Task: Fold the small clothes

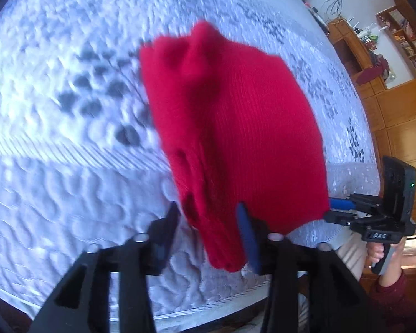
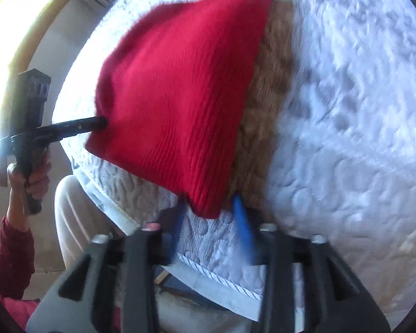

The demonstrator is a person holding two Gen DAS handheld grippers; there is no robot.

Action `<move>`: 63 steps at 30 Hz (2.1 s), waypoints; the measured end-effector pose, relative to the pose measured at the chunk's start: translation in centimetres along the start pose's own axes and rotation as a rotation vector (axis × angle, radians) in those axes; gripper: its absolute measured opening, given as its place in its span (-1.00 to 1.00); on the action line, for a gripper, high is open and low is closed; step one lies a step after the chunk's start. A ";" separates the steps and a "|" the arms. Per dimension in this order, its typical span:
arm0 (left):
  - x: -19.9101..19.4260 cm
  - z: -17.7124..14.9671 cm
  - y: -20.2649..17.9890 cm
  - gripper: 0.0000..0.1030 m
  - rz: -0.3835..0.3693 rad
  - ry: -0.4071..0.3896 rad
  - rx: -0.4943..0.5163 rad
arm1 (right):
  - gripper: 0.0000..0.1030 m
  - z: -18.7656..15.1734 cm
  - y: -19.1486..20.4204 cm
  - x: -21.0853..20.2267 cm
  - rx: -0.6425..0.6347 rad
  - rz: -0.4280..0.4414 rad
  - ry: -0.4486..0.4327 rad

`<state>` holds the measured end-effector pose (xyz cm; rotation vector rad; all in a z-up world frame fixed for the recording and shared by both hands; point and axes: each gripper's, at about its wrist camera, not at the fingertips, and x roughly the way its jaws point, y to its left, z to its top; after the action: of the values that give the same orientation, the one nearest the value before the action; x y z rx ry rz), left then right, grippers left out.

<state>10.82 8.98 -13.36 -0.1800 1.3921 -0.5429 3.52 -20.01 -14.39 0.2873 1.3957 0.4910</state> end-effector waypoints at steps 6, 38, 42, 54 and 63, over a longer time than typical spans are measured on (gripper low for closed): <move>-3.7 7.3 0.9 0.08 0.045 -0.123 0.011 | -0.16 5.8 -1.5 -2.9 0.020 -0.027 -0.077; 1.6 14.8 5.4 -0.86 -0.095 -0.142 0.021 | 0.06 15.6 -5.8 2.3 0.075 -0.022 -0.043; 1.0 14.0 7.0 -0.86 -0.076 -0.160 -0.028 | 0.09 15.7 -6.0 2.5 0.078 -0.015 -0.042; 0.1 15.2 4.9 -0.07 -0.095 -0.220 -0.033 | 0.23 18.3 -6.1 2.3 0.107 -0.013 -0.050; 6.8 16.0 1.7 -0.11 0.122 -0.038 0.051 | -0.81 20.8 -7.2 4.6 0.177 0.058 -0.006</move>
<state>27.18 4.24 -17.12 -0.0633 1.3411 -0.4704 25.52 -22.05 -18.41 0.4733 1.4300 0.4145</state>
